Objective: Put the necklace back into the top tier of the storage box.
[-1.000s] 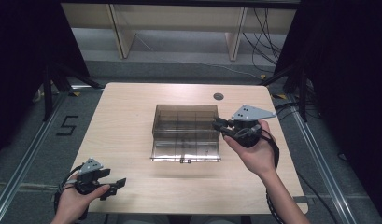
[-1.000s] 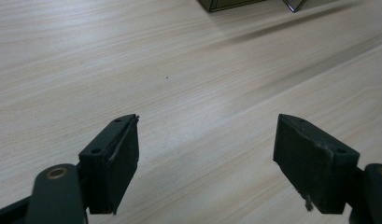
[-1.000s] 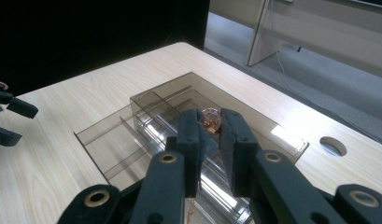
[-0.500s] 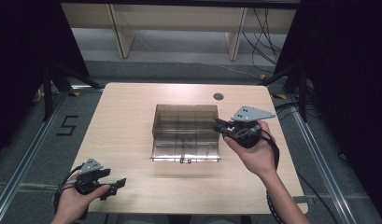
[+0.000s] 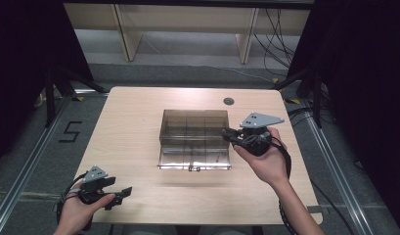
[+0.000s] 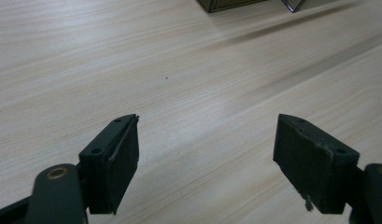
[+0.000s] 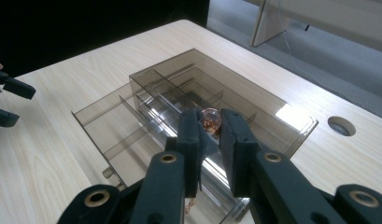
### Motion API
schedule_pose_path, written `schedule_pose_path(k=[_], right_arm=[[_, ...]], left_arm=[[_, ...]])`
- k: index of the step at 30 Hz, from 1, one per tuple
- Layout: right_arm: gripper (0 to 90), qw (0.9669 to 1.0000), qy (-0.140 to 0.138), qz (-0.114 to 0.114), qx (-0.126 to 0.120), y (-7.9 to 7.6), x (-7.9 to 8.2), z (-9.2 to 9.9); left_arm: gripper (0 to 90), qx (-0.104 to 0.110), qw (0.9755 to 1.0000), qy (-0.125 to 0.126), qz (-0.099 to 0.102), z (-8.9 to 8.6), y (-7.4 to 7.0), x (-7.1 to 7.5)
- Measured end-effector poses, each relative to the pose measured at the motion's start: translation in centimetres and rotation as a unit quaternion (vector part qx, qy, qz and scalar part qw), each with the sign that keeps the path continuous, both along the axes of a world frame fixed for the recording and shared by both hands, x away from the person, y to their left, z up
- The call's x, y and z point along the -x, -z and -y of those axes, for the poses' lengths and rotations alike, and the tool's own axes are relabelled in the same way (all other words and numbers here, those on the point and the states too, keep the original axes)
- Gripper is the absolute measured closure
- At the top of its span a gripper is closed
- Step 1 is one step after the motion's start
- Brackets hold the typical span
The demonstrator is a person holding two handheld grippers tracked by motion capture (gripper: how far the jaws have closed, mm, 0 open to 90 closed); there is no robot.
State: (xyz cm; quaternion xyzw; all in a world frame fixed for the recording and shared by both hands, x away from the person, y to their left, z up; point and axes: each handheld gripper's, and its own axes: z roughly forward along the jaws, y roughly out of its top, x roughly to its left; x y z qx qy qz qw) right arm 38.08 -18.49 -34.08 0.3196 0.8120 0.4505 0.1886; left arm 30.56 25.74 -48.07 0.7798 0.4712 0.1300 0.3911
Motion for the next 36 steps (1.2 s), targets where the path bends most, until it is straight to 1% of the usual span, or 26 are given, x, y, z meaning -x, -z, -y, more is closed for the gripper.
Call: schedule_pose_path(k=[2,4,5,6,8,9,10,13,15,16,17,18,19,21,23,24,25,26,27,28,31,32,33,34,35,36], right_arm=[[79.1,0.9999,0.0,0.015,0.005,0.1,-0.2,0.0],[79.1,1.0,-0.002,0.006,0.003,0.2,-0.2,-0.1],[79.1,1.0,-0.006,-0.001,0.007,0.2,-0.2,-0.1],[79.1,0.9999,-0.005,0.001,0.011,0.2,-0.3,0.0],[79.1,0.9998,-0.004,-0.012,0.012,0.3,-0.3,-0.1],[79.1,0.9998,-0.007,-0.01,0.018,0.3,-0.4,-0.1],[79.1,0.9997,-0.003,-0.02,0.016,0.4,-0.3,-0.2],[79.1,0.9993,-0.004,-0.027,0.026,0.4,-0.5,-0.2],[79.1,0.9989,-0.01,-0.03,0.036,0.5,-0.7,-0.2],[79.1,0.9985,-0.007,-0.04,0.037,0.5,-0.7,-0.3],[79.0,0.9982,-0.007,-0.042,0.041,0.6,-0.8,-0.3],[79.0,0.9978,-0.017,-0.043,0.049,0.6,-1.0,-0.4],[79.0,0.9973,-0.013,-0.053,0.05,0.7,-1.0,-0.5],[79.1,0.9965,-0.017,-0.059,0.057,0.8,-1.3,-0.6],[79.1,0.9961,-0.009,-0.065,0.059,1.1,-1.3,-0.8],[79.1,0.9952,-0.013,-0.073,0.063,1.1,-1.4,-0.8],[79.1,0.995,-0.014,-0.074,0.066,1.2,-1.5,-0.9],[79.1,0.9958,-0.011,-0.069,0.059,1.5,-1.6,-1.1],[79.1,0.9953,-0.016,-0.069,0.065,1.6,-1.7,-1.1],[79.1,0.994,-0.021,-0.077,0.074,1.5,-1.8,-1.0],[79.0,0.9927,-0.022,-0.088,0.08,1.7,-1.9,-1.2],[79.1,0.9924,-0.027,-0.084,0.086,1.7,-2.1,-1.2],[79.1,0.9912,-0.026,-0.094,0.09,1.7,-2.1,-1.2],[79.1,0.9921,-0.029,-0.084,0.089,2.0,-2.3,-1.3],[79.1,0.9908,-0.025,-0.095,0.093,2.0,-2.3,-1.3],[79.1,0.9879,-0.021,-0.113,0.105,2.1,-2.4,-1.3]], left_arm=[[22.4,-0.002,1.0,-0.001,-0.003,0.0,0.0,0.0],[22.4,0.001,1.0,-0.005,0.002,0.1,0.1,0.0],[22.4,0.001,1.0,-0.005,0.001,0.1,0.1,0.0],[22.4,0.004,1.0,-0.007,0.002,0.1,0.1,0.0],[22.4,0.001,1.0,-0.003,-0.004,0.1,0.0,0.0],[22.4,0.001,1.0,-0.002,-0.004,0.1,0.0,0.0],[22.4,0.001,1.0,-0.003,-0.004,0.1,0.0,0.0],[22.4,0.001,1.0,-0.002,-0.004,0.1,0.0,0.0],[22.4,0.002,1.0,-0.004,0.003,0.1,0.1,0.0],[22.4,0.004,1.0,-0.005,0.003,0.1,0.1,0.0],[22.4,0.002,1.0,-0.003,0.003,0.1,0.1,0.0],[22.4,0.002,1.0,-0.003,0.003,0.1,0.1,0.0],[22.4,0.002,1.0,-0.003,0.003,0.1,0.1,0.0],[22.4,0.002,1.0,-0.002,-0.005,0.1,0.0,0.0],[22.4,0.002,1.0,-0.002,-0.004,0.1,0.0,0.0],[22.4,0.002,1.0,-0.002,-0.004,0.1,0.0,0.0],[22.4,0.002,1.0,-0.002,-0.004,0.1,0.0,0.0],[22.4,0.003,1.0,-0.002,-0.005,0.1,0.0,0.0],[22.4,0.003,1.0,-0.002,-0.004,0.1,0.0,0.0],[22.4,0.002,1.0,-0.002,-0.004,0.1,0.0,0.0],[22.4,0.003,1.0,-0.003,-0.003,0.1,0.0,0.0],[22.4,0.002,1.0,-0.003,-0.003,0.1,0.0,0.0],[22.4,0.003,1.0,-0.002,-0.004,0.1,0.0,0.0],[22.4,0.002,1.0,-0.002,-0.004,0.1,0.0,0.0],[22.4,0.002,1.0,-0.002,-0.004,0.1,0.0,0.0],[22.4,0.003,1.0,-0.003,-0.004,0.1,0.0,0.0]])
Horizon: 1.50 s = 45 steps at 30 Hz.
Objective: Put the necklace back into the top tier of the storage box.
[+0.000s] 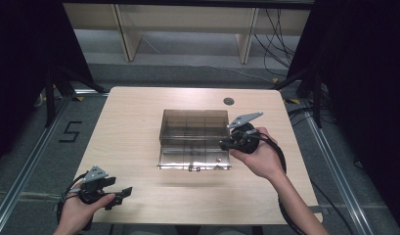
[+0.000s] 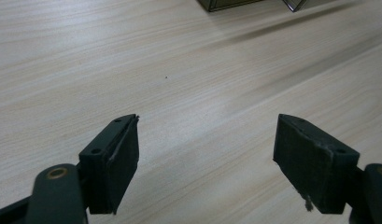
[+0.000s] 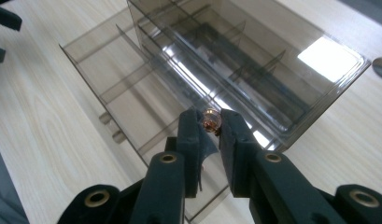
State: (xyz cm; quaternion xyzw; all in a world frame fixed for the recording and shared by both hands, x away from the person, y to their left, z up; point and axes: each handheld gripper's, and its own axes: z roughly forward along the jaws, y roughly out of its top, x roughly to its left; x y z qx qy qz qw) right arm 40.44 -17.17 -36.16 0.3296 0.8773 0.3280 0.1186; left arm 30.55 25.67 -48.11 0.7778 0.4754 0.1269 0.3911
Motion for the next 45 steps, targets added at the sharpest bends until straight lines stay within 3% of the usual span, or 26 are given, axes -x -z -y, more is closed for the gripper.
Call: schedule_pose_path(k=[3,4,5,6,10,13,15,21,23,29,31,34,36,38,45], right_arm=[[79.0,1.0,0.008,-0.003,0.003,0.3,-0.2,-0.1],[79.1,0.9999,0.0,-0.009,0.012,0.3,-0.3,-0.1],[79.1,0.9996,0.011,-0.022,0.015,0.3,-0.2,-0.3],[79.0,0.9997,0.009,-0.016,0.017,0.6,-0.3,-0.5],[79.0,0.9989,0.002,-0.036,0.03,0.9,-0.6,-0.7],[79.0,0.9984,-0.011,-0.035,0.042,1.2,-0.9,-0.7],[79.0,0.9976,0.002,-0.05,0.048,1.3,-1.0,-1.0],[79.0,0.9968,-0.011,-0.056,0.056,1.8,-1.4,-1.2],[79.0,0.9956,0.005,-0.07,0.062,1.9,-1.3,-1.4],[78.9,0.9952,-0.013,-0.065,0.072,2.3,-1.8,-1.7],[78.9,0.9943,-0.004,-0.077,0.073,2.4,-1.8,-1.9],[78.9,0.9939,-0.019,-0.072,0.081,2.4,-2.1,-2.0],[78.9,0.9936,-0.014,-0.076,0.083,2.5,-2.1,-2.2],[78.9,0.9923,-0.018,-0.073,0.098,2.6,-2.3,-2.2],[78.9,0.989,-0.02,-0.092,0.114,3.0,-2.5,-2.5]], left_arm=[[22.4,0.0,1.0,0.0,0.0,0.0,0.0,0.0],[22.4,0.0,1.0,0.0,0.0,0.0,0.0,0.0],[22.4,0.0,1.0,0.0,0.0,0.0,0.0,0.0],[22.4,0.0,1.0,-0.001,0.0,0.0,0.0,0.0],[22.4,0.0,1.0,-0.001,0.001,0.0,0.0,0.0],[22.4,0.0,1.0,-0.001,0.001,0.0,0.0,0.0],[22.4,0.0,1.0,-0.001,0.002,0.0,0.0,0.0],[22.4,0.0,1.0,-0.001,0.002,0.0,0.0,0.0],[22.4,-0.001,1.0,0.002,0.004,-0.1,0.0,0.0],[22.4,0.001,1.0,-0.001,0.002,0.0,0.0,0.0],[22.4,0.001,1.0,-0.001,0.002,0.0,0.0,0.0],[22.4,0.0,1.0,0.002,0.006,-0.1,0.0,0.0],[22.4,0.001,1.0,0.0,0.005,-0.1,0.0,0.0],[22.4,0.002,1.0,-0.004,0.009,-0.1,0.1,0.0],[22.4,0.002,1.0,-0.002,0.008,-0.1,0.1,0.0]])
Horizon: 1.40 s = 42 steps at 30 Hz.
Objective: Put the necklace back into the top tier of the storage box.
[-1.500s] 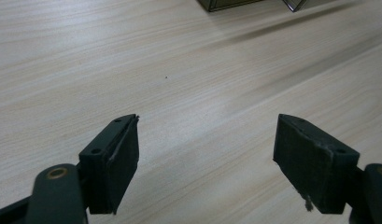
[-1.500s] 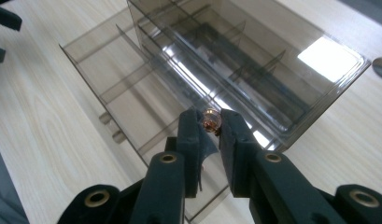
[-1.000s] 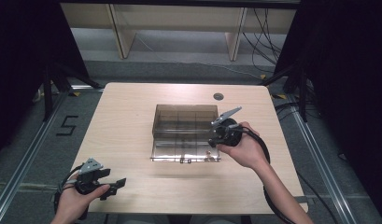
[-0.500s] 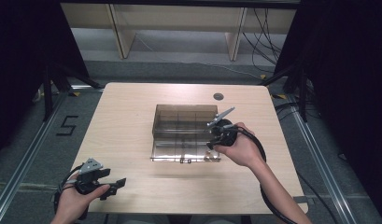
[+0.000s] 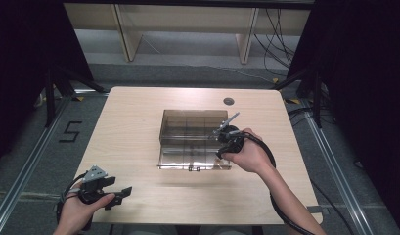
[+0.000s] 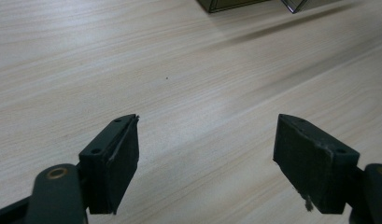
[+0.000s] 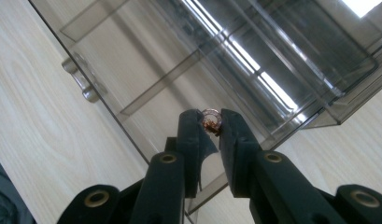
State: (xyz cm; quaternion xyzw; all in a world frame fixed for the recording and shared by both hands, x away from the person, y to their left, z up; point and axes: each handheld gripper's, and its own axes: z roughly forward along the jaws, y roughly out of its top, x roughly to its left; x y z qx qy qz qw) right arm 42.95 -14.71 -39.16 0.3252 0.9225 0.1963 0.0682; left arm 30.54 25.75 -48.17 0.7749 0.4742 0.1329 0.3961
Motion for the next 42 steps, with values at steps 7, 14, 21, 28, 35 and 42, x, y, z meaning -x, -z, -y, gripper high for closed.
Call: schedule_pose_path(k=[7,14,21,28,35,42], right_arm=[[78.8,0.9997,0.004,-0.016,0.016,0.4,-0.3,-0.3],[78.7,0.9994,-0.003,-0.022,0.028,0.8,-0.5,-0.5],[76.6,0.999,-0.001,-0.026,0.035,1.2,-0.6,-0.7],[74.6,0.9992,0.001,-0.023,0.033,0.9,-0.5,-0.7],[72.8,0.9997,-0.004,-0.004,0.024,-0.2,-0.1,-0.3],[70.2,0.9998,0.005,0.012,0.017,-1.5,1.3,0.8]], left_arm=[[22.4,0.0,1.0,-0.001,0.001,0.0,0.0,0.0],[22.4,-0.001,1.0,0.0,0.001,0.0,0.0,0.0],[22.4,-0.003,1.0,0.003,-0.005,-0.1,-0.1,0.0],[22.4,0.0,1.0,-0.001,0.002,0.0,0.0,0.0],[22.4,0.0,1.0,-0.001,0.001,0.0,0.0,0.0],[22.4,-0.003,1.0,0.005,-0.002,0.0,0.0,-0.1]])
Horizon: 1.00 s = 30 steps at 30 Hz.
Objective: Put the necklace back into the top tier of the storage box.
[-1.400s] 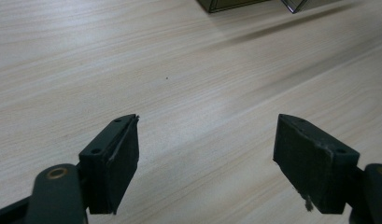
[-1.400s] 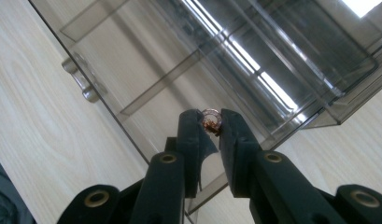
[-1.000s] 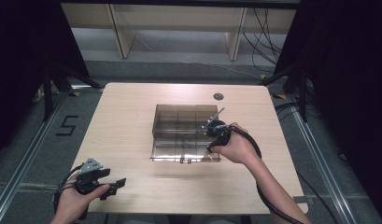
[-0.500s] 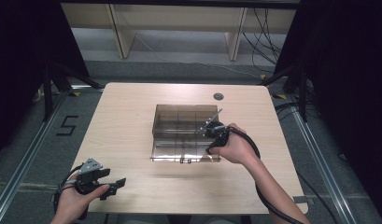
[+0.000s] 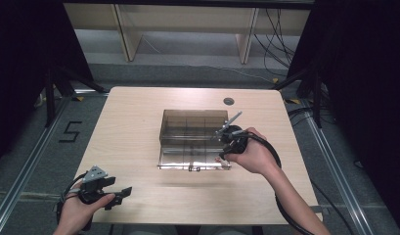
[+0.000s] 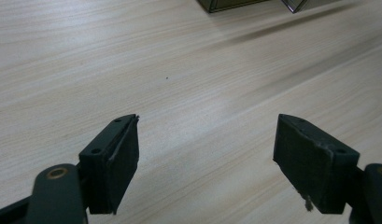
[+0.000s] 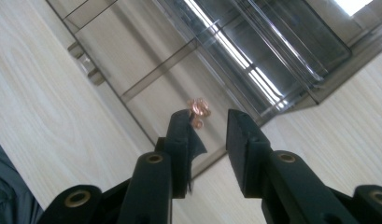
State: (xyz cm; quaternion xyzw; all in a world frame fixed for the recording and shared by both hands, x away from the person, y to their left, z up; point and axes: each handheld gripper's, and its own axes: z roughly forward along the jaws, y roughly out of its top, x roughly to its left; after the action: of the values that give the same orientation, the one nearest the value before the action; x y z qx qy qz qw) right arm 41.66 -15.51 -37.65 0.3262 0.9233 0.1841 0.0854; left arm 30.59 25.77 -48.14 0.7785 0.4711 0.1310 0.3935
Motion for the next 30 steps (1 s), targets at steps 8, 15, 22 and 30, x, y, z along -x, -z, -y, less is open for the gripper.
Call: schedule_pose_path(k=[8,15,22,30], right_arm=[[67.2,0.9995,0.019,0.012,-0.023,-0.3,1.4,2.7],[64.5,0.9963,0.064,0.018,-0.055,0.1,2.7,5.6],[63.1,0.9933,0.087,0.027,-0.071,1.2,3.9,7.8],[61.9,0.9914,0.107,0.023,-0.072,2.8,4.5,9.7]], left_arm=[[22.4,-0.003,1.0,-0.003,-0.002,0.0,0.0,0.0],[22.4,0.001,0.9999,-0.011,-0.006,0.1,0.0,0.1],[22.4,-0.002,1.0,-0.006,-0.004,0.0,0.0,0.0],[22.4,0.0,0.9999,-0.01,-0.007,0.1,0.0,0.0]])
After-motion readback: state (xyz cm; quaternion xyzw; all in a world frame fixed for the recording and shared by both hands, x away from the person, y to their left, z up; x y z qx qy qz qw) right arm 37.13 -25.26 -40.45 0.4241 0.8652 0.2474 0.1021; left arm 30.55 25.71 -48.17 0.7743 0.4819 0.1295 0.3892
